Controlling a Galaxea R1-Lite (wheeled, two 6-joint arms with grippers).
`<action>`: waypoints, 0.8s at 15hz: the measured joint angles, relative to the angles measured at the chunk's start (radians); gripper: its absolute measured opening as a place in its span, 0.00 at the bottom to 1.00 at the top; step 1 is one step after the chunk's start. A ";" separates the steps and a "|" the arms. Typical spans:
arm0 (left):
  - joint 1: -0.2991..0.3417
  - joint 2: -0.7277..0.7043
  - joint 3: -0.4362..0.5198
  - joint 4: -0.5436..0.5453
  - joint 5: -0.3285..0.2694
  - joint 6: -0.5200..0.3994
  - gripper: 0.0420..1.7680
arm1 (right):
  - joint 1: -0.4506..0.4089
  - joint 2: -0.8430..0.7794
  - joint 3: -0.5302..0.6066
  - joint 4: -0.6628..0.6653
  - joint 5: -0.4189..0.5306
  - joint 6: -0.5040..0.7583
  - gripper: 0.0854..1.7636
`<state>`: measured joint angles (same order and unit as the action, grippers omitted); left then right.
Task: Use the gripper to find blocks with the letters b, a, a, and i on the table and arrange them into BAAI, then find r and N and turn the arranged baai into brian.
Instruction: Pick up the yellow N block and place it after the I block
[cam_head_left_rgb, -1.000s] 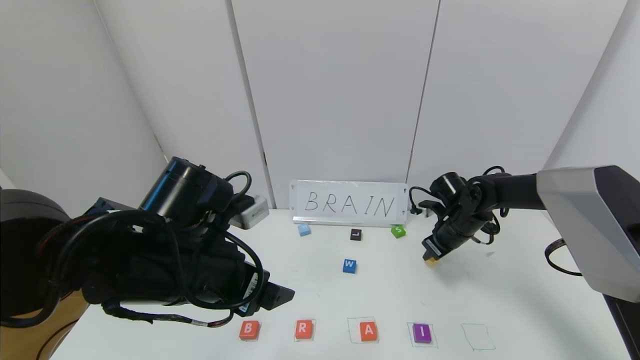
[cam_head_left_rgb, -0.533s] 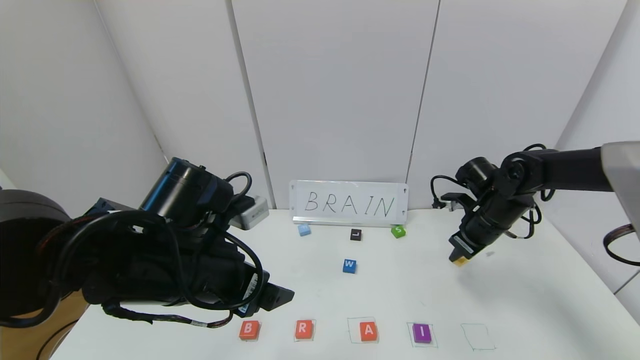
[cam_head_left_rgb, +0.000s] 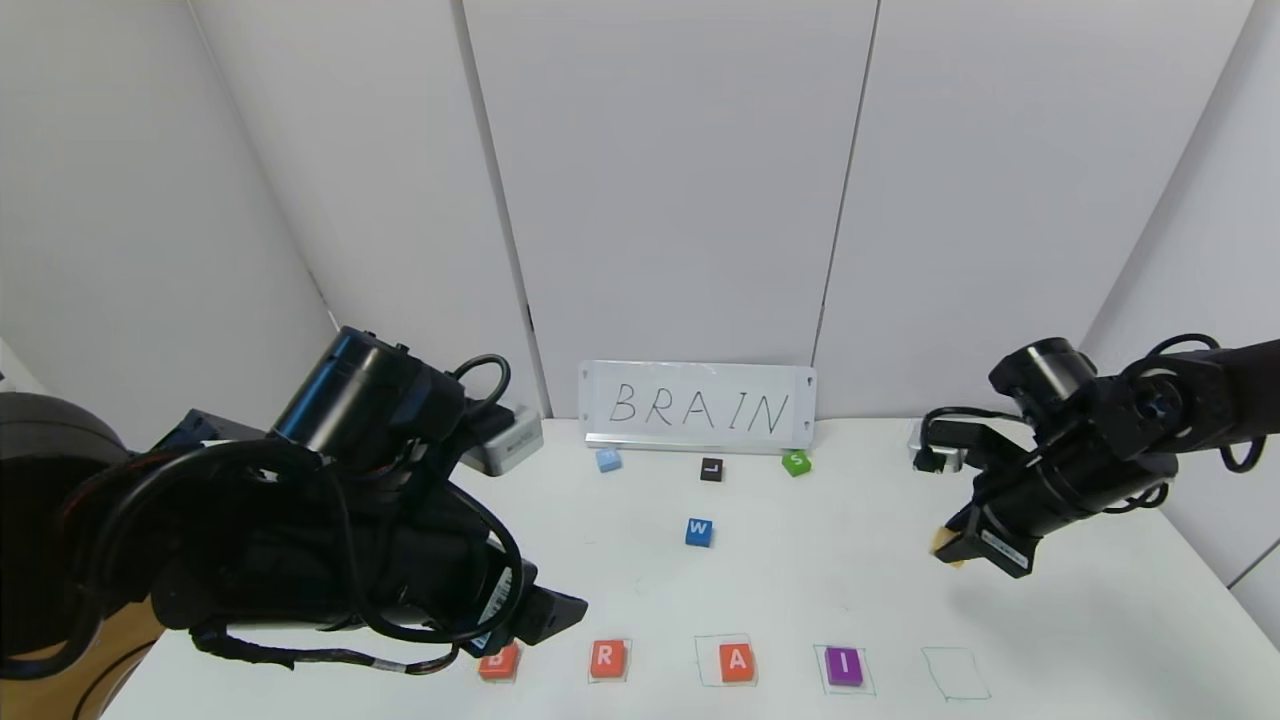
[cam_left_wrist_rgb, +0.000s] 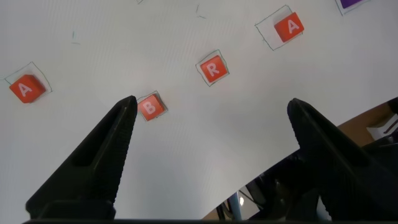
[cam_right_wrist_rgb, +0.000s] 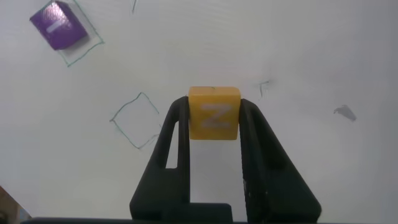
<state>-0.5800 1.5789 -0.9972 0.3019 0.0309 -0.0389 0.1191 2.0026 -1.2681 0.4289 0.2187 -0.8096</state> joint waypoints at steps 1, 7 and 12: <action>-0.003 -0.004 0.006 -0.002 0.000 0.006 0.97 | -0.011 -0.013 0.024 -0.001 0.002 -0.075 0.27; -0.015 -0.008 0.016 0.000 0.000 0.007 0.97 | -0.080 -0.024 0.128 0.019 0.008 -0.454 0.27; -0.016 -0.008 0.027 -0.004 0.000 0.031 0.97 | -0.074 -0.006 0.179 0.004 0.040 -0.487 0.27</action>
<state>-0.5964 1.5711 -0.9706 0.2981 0.0304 -0.0081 0.0455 1.9968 -1.0891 0.4332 0.2583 -1.2964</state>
